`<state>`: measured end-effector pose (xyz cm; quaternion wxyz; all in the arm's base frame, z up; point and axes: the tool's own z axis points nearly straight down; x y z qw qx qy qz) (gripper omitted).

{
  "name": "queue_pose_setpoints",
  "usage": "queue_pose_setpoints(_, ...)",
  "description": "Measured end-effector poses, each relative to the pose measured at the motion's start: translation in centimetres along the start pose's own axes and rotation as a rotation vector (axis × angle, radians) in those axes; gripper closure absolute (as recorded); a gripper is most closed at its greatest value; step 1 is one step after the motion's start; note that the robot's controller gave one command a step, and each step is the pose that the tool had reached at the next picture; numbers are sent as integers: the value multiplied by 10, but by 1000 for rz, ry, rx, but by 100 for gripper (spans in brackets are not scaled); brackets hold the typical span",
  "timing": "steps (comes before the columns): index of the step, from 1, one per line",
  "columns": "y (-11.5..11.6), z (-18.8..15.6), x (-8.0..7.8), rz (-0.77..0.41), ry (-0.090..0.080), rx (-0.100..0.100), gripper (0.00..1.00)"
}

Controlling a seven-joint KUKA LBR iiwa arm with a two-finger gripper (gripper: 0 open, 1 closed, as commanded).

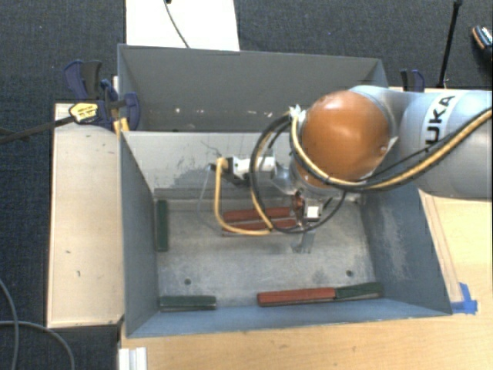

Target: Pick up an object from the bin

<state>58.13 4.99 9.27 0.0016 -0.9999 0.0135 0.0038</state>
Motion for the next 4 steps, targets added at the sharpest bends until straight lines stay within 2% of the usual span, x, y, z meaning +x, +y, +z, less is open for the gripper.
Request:
queue_pose_setpoints(1,-57,21,7,-1,2,0,0)
queue_pose_setpoints(2,-52,19,8,11,3,-4,100)
queue_pose_setpoints(3,-47,-105,5,-6,13,-1,100)
queue_pose_setpoints(4,-38,-151,7,-13,11,-1,100)
